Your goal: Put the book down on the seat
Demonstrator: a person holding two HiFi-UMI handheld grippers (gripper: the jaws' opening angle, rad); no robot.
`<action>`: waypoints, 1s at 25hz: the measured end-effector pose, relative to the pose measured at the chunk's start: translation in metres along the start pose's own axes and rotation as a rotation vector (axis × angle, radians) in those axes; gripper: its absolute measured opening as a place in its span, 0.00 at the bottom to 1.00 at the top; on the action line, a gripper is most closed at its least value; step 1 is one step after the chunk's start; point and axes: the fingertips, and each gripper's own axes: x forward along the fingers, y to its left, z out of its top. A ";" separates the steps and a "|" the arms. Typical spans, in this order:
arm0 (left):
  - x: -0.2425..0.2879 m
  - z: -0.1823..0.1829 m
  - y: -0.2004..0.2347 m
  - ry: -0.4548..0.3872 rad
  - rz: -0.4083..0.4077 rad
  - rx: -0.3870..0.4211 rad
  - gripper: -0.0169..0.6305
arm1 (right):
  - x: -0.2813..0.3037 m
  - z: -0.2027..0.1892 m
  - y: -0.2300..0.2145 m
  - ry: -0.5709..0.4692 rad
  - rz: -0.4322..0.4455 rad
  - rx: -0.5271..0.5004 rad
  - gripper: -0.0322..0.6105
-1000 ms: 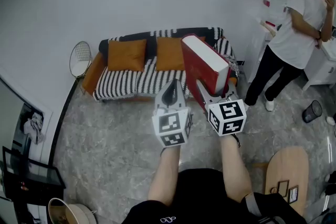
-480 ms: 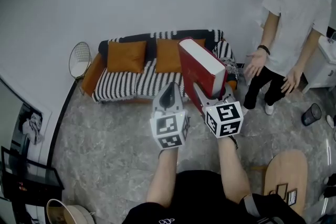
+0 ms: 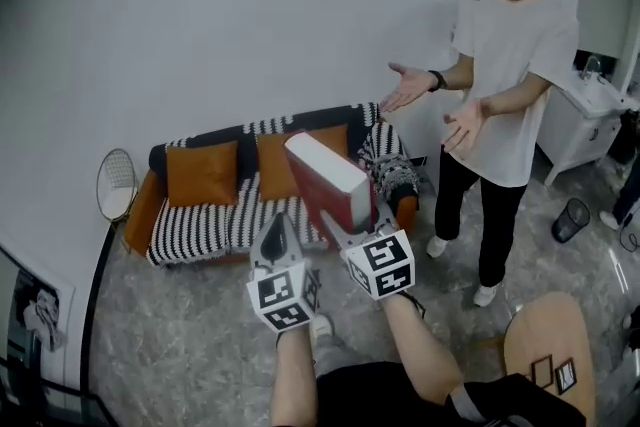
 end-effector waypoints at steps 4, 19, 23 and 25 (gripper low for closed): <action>0.031 -0.005 0.012 0.010 -0.012 -0.025 0.05 | 0.028 -0.006 -0.012 0.020 -0.019 -0.006 0.41; 0.155 -0.032 0.070 0.071 -0.102 -0.063 0.05 | 0.147 -0.027 -0.046 0.072 -0.093 0.024 0.41; 0.198 -0.012 0.095 0.026 -0.121 -0.090 0.05 | 0.191 -0.005 -0.052 0.053 -0.103 -0.019 0.41; 0.207 -0.017 0.117 0.033 -0.105 -0.106 0.05 | 0.212 -0.008 -0.043 0.072 -0.089 -0.030 0.41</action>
